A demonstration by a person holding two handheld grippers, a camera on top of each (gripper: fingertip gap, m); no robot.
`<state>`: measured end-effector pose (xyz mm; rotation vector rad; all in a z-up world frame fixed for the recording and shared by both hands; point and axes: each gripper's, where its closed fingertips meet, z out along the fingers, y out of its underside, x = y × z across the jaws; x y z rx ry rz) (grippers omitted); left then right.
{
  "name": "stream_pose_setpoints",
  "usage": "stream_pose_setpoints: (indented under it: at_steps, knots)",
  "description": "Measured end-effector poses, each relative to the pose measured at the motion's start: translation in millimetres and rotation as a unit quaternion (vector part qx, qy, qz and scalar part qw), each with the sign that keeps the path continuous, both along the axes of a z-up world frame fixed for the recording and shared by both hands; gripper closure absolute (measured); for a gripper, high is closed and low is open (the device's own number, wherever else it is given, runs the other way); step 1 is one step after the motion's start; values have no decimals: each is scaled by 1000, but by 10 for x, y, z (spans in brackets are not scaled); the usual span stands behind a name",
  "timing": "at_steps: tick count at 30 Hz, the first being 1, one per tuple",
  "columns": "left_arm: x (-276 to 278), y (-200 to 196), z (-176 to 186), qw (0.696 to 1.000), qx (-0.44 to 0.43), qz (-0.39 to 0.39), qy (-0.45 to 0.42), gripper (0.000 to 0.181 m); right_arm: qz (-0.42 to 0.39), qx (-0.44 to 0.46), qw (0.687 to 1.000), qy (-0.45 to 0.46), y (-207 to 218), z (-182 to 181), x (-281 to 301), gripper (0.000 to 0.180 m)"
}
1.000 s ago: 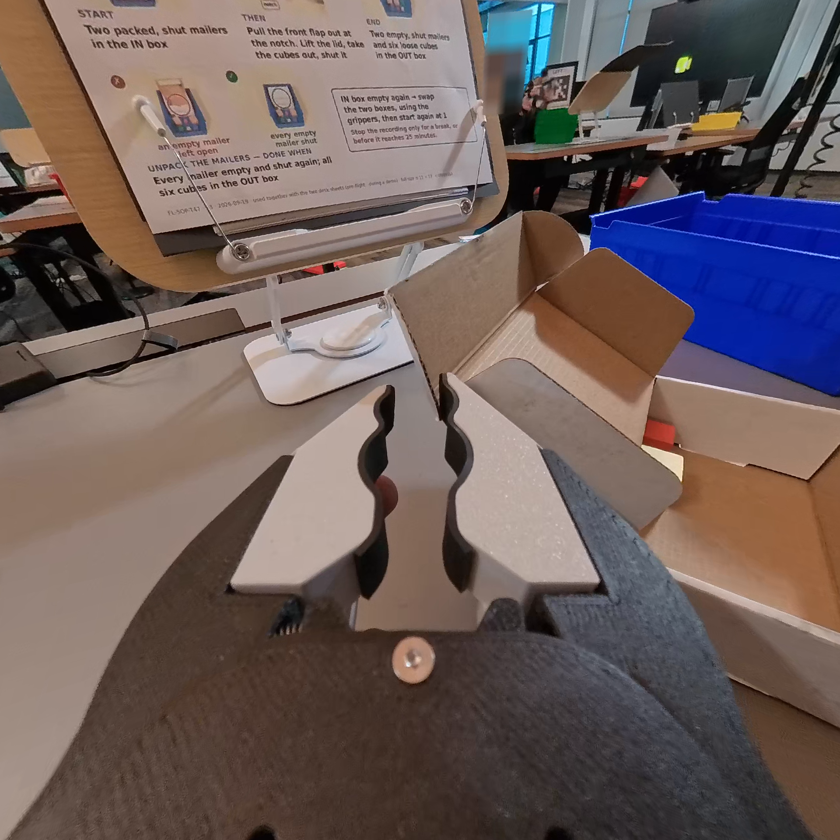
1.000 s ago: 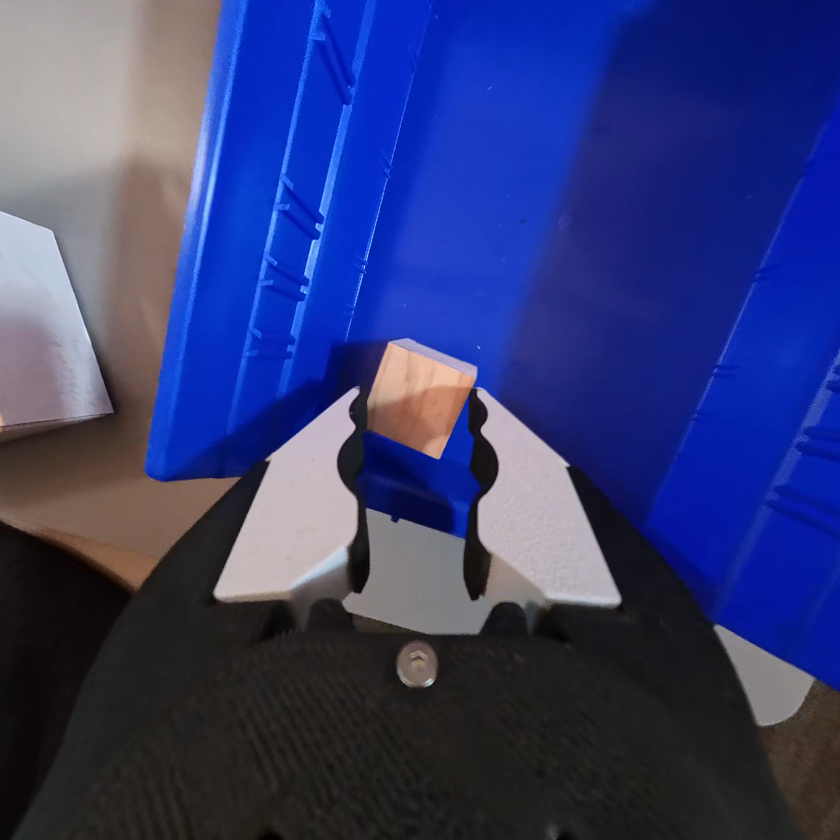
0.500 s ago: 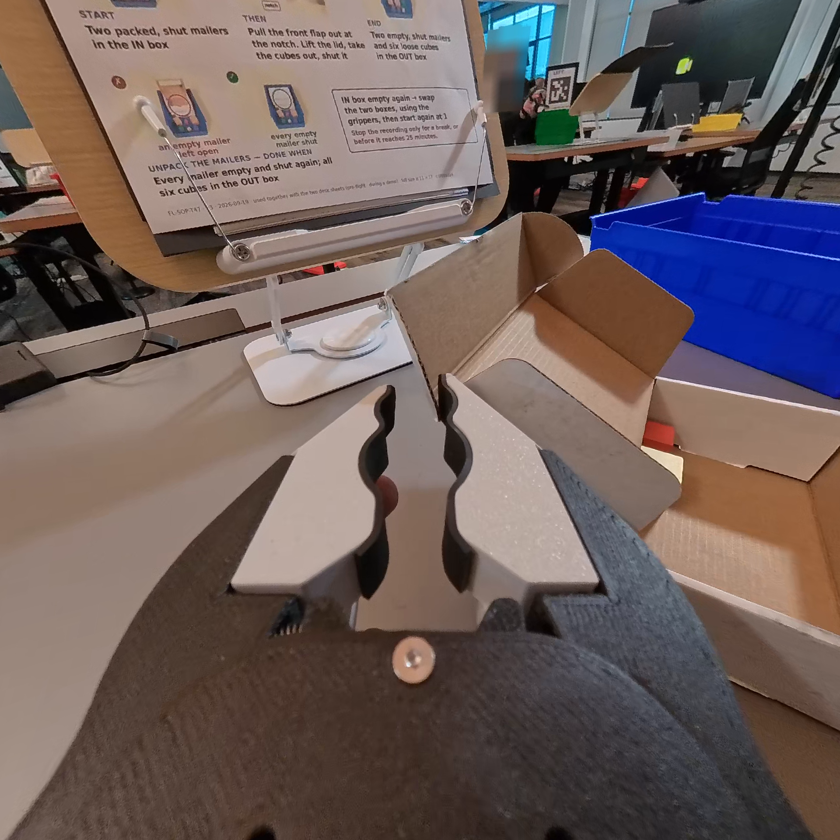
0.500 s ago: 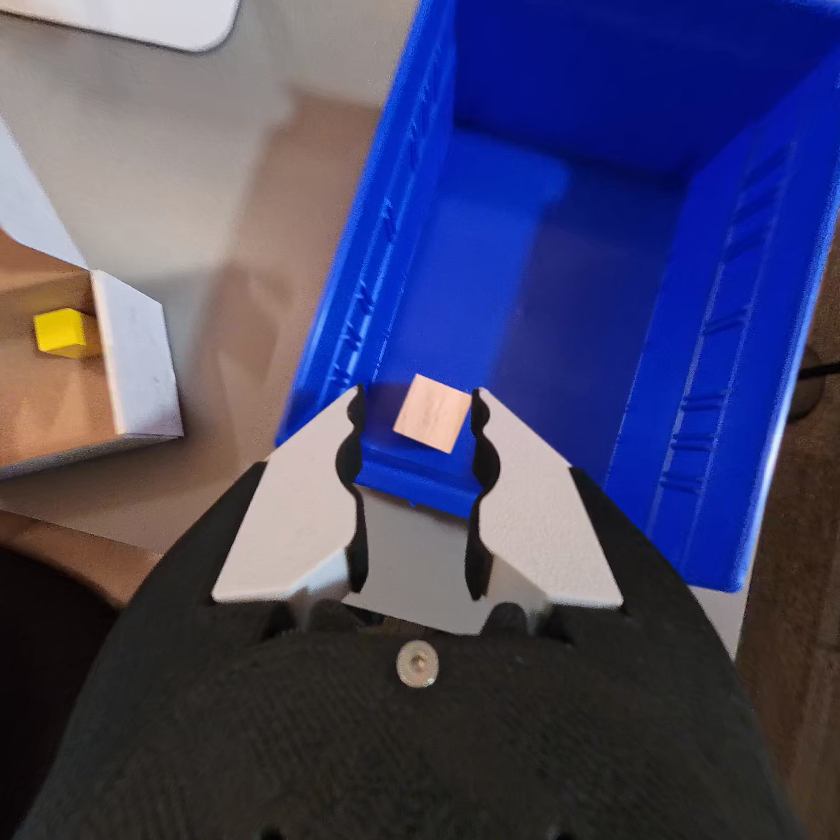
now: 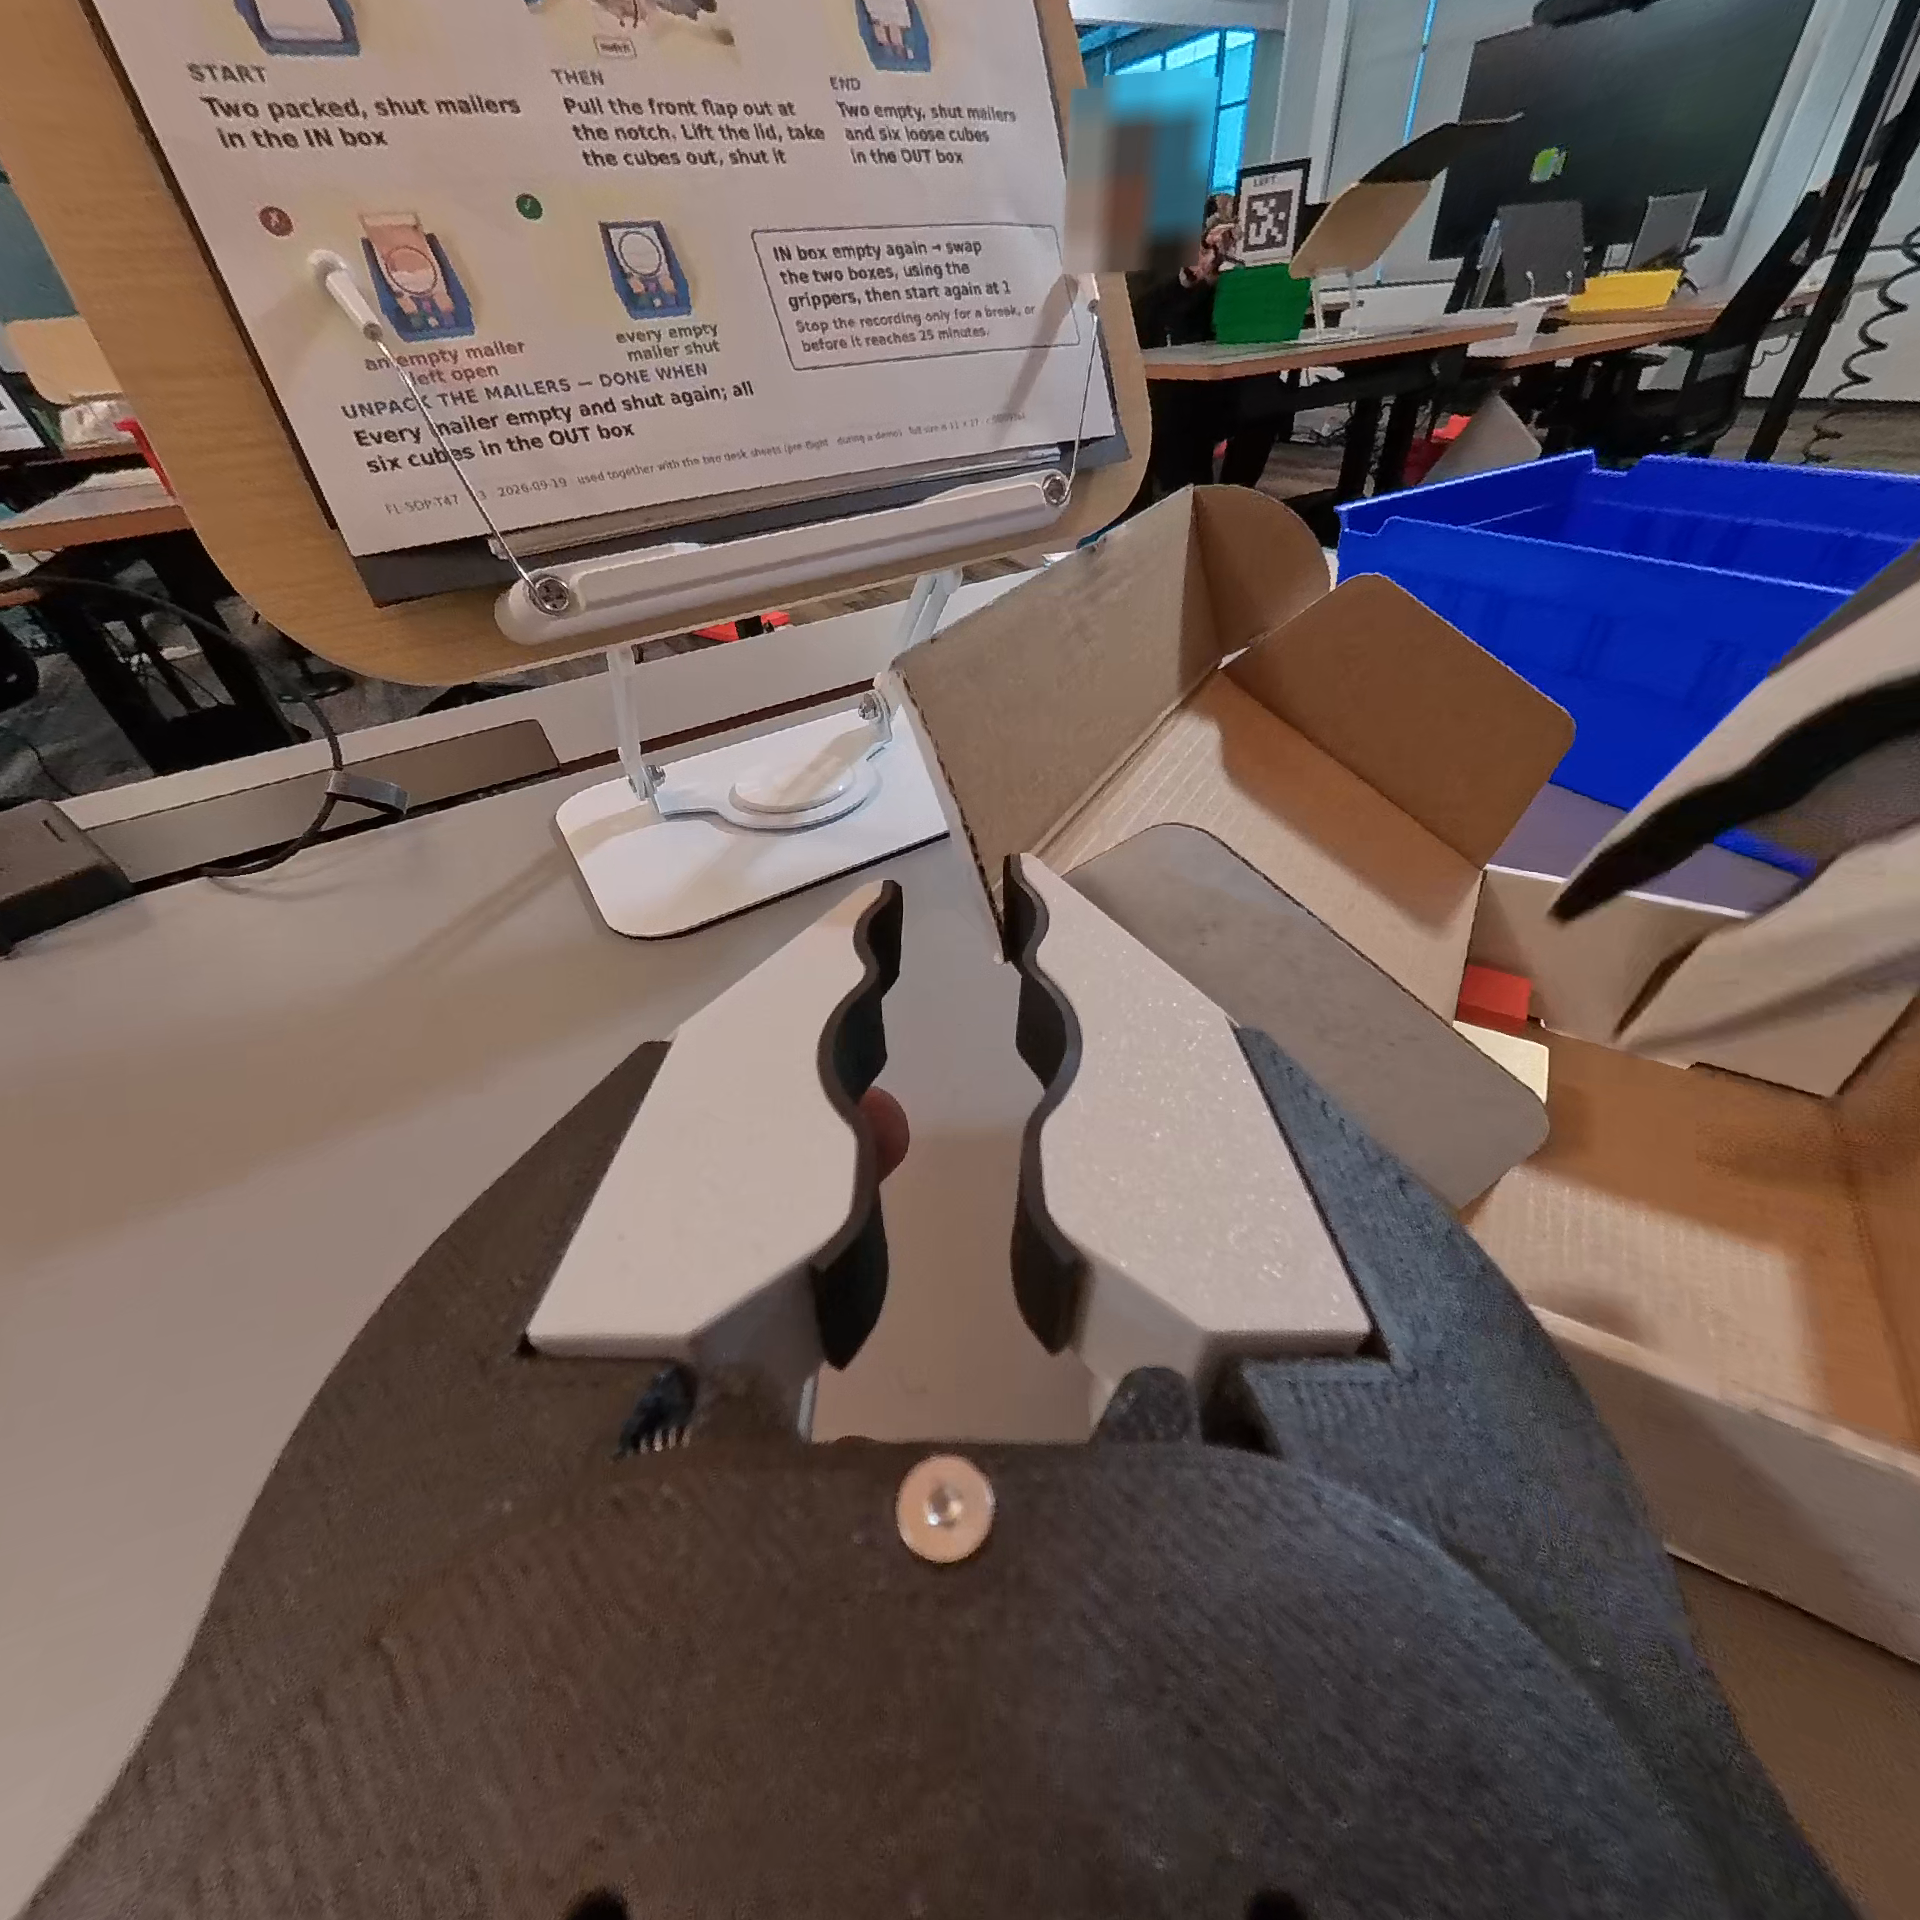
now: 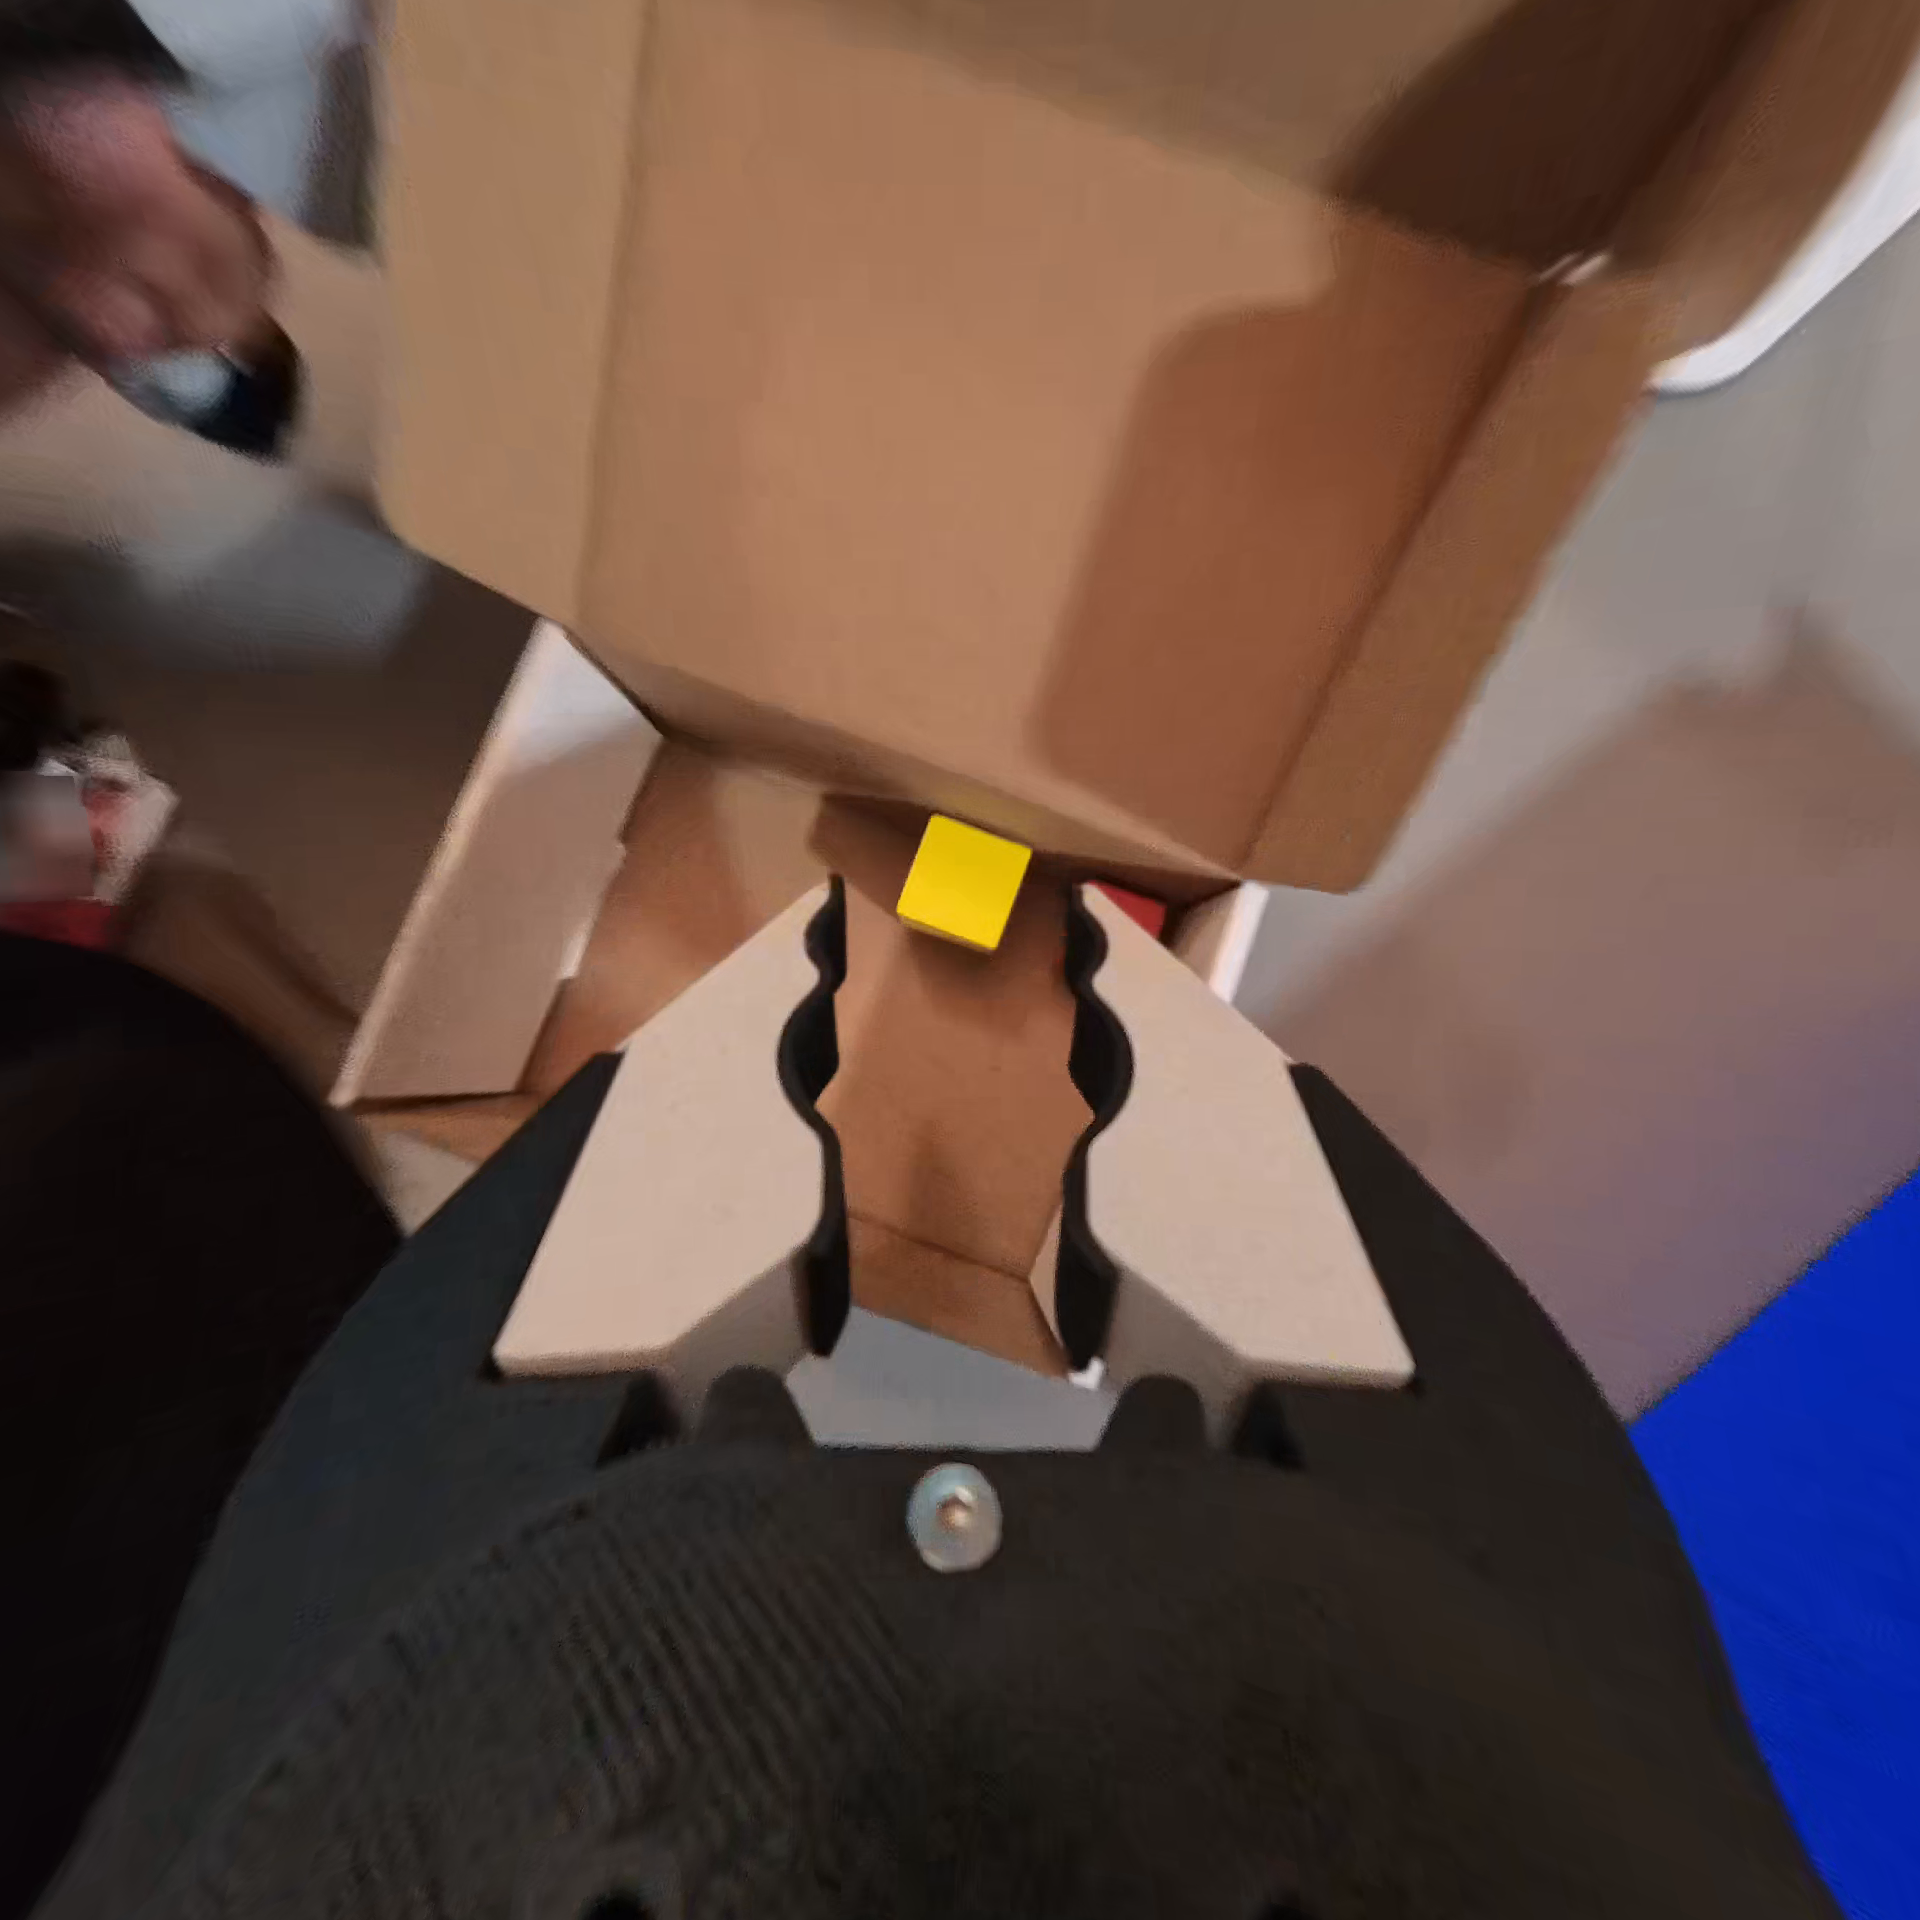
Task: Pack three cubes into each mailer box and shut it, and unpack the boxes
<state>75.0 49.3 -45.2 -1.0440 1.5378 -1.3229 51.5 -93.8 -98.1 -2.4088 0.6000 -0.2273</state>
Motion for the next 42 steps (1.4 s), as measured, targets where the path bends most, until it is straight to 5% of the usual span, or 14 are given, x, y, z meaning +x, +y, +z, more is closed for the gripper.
stream_pose_setpoints:
  at_steps: [5,11,16,21,24,27,32,42]
  knots:
    - [-7,7,-17,1000,-1,-2,1,163,-23,-55,998,9,77,-422,54,131]
    - [-13,25,-40,1000,-2,-3,4,162,-7,-49,998,40,113,-494,17,151]
    - [-32,29,-42,1000,0,-4,3,161,-37,24,999,-1,-149,188,206,151]
    - [-55,34,-37,1000,3,-4,0,160,-205,33,974,-86,-1466,902,757,151]
    - [-57,35,-41,1000,4,-3,1,160,-313,-17,948,-60,-2403,676,924,151]
    - [-55,28,-37,1000,7,-1,-1,161,-354,-37,934,5,-2861,228,936,151]
    - [-48,24,-42,1000,11,2,-2,161,-359,-76,928,67,-3032,-311,817,151]
    - [-55,21,-45,1000,14,0,-2,161,-354,-86,929,64,-2993,-376,848,155]
